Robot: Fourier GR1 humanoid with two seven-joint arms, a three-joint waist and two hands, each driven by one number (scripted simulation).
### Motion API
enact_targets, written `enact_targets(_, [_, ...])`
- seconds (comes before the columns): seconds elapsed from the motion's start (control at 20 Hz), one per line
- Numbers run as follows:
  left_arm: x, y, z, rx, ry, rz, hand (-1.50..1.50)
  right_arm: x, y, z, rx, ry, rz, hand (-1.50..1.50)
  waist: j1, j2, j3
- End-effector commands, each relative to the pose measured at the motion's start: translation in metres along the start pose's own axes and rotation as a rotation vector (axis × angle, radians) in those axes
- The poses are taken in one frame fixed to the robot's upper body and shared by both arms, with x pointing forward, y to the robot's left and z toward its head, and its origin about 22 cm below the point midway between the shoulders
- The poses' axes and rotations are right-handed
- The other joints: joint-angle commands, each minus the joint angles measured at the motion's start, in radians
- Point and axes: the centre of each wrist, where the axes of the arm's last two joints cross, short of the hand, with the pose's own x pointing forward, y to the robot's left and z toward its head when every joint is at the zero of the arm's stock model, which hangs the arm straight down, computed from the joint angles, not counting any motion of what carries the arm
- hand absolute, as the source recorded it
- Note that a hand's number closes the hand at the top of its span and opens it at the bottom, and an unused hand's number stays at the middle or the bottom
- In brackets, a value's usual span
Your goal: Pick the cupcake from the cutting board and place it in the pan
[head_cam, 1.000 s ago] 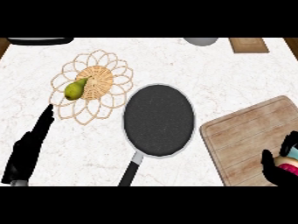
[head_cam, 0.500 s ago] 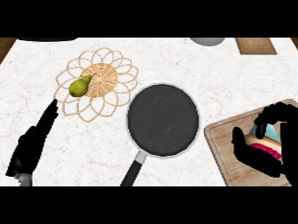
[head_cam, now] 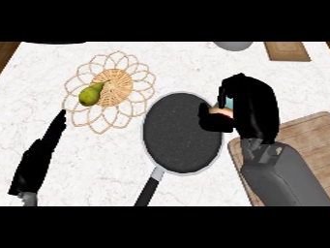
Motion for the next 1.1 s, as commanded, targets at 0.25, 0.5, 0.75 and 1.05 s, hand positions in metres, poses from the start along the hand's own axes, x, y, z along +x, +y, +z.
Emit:
enact_targets(0.25, [0.002, 0.003, 0.0, -0.012, 0.013, -0.004, 0.0, 0.025, 0.092, -0.049, 0.178, 0.032, 0.055, 1.5, 0.01, 0.004, 0.0])
enact_targets(0.5, [0.01, -0.007, -0.004, -0.033, -0.032, -0.017, 0.0, -0.002, 0.132, -0.051, 0.331, 0.061, 0.045, 1.5, 0.038, 0.013, 0.002])
enact_targets(0.75, [-0.001, -0.012, -0.006, -0.052, -0.043, -0.003, 0.0, -0.018, 0.131, -0.059, 0.392, 0.312, -0.278, -1.5, 0.059, 0.02, 0.002])
enact_targets(1.05, [0.012, 0.001, -0.011, -0.045, -0.025, 0.006, 0.0, -0.014, 0.132, -0.062, 0.189, 0.182, -0.486, -1.5, 0.041, 0.012, 0.003])
